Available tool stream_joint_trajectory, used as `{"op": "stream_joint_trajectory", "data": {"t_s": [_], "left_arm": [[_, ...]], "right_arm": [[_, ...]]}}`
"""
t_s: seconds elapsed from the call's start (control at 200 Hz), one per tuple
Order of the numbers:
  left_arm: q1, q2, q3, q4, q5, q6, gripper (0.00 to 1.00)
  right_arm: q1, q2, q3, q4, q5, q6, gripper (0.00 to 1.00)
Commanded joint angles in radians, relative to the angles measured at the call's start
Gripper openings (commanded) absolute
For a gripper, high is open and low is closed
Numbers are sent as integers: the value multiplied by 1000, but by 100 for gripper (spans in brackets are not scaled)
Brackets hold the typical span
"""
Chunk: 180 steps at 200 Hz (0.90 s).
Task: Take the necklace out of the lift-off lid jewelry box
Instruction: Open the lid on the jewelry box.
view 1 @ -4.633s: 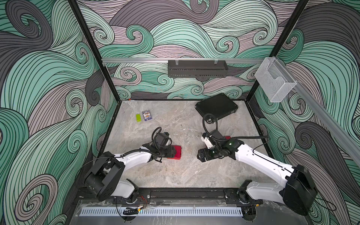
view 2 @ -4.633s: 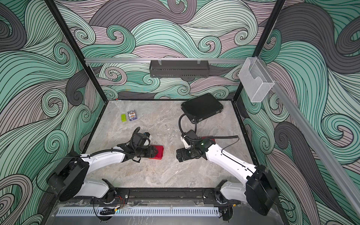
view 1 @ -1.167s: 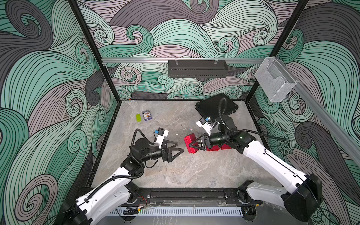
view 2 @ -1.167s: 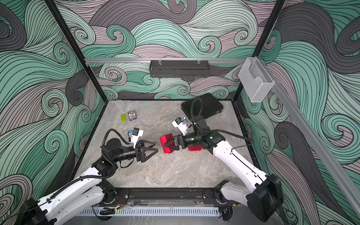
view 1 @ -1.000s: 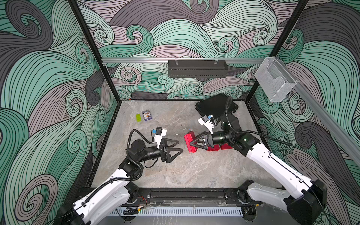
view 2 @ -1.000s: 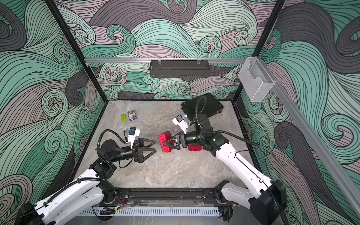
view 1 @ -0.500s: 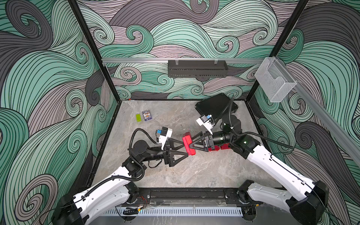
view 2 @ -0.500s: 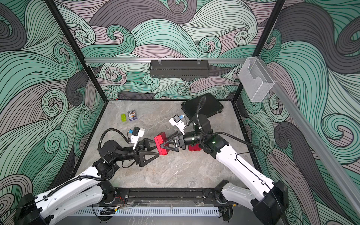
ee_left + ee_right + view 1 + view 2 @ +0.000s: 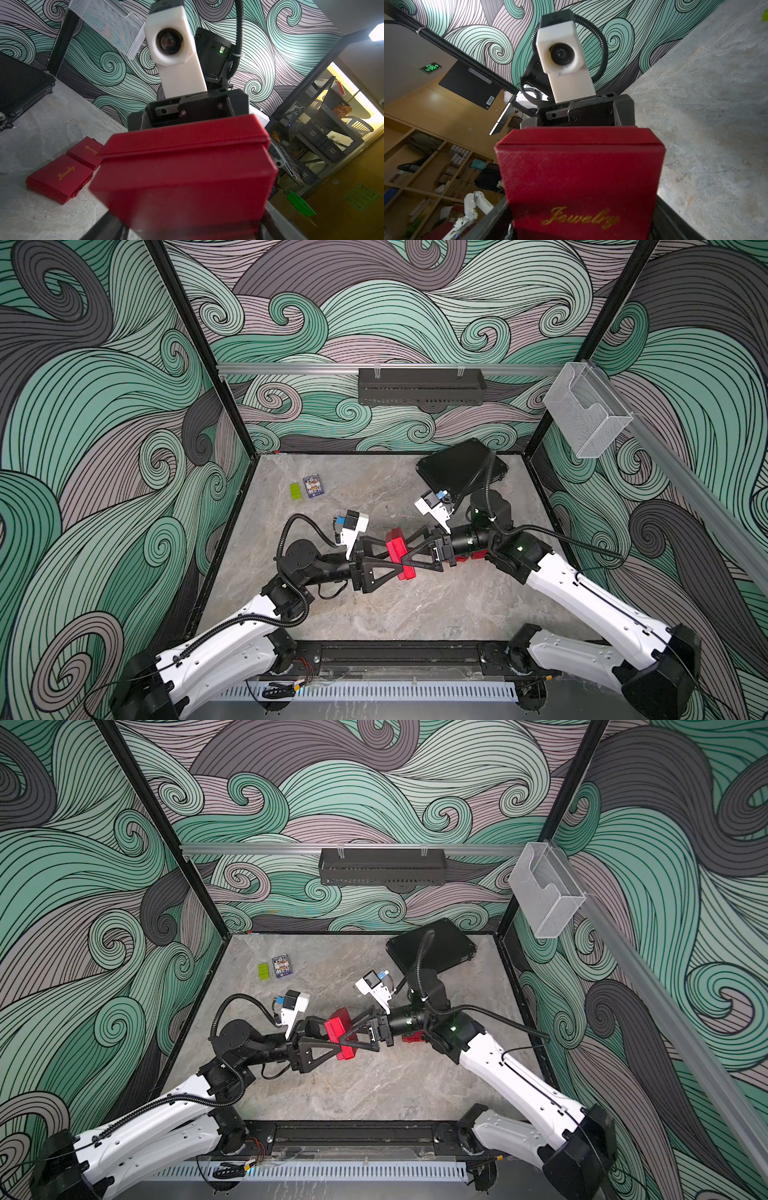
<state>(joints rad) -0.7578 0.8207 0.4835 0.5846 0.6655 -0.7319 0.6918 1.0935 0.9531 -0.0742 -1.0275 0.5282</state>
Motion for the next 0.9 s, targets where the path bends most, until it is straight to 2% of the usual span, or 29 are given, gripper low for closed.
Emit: {"op": "stream_joint_trajectory", "data": {"t_s": [0.0,0.24,0.715,0.826,0.896], "left_arm": [[-9,-5,44,23,-17,20,66],[-9,-12,37,20,-23,19,67],[-9,-42,32,-53,-60,72,60],[-9,-44,38,-86,-66,88,60],[-9,-60,37,-120,-88,104,60]], "right_arm": [[5,-21,-6,30,-2,20,75],[-3,-27,-11,27,5,8,76],[-105,-96,-53,39,-45,29,77],[-128,-113,-56,-17,-19,3,77],[-138,-132,-41,-138,62,-64,77]]}}
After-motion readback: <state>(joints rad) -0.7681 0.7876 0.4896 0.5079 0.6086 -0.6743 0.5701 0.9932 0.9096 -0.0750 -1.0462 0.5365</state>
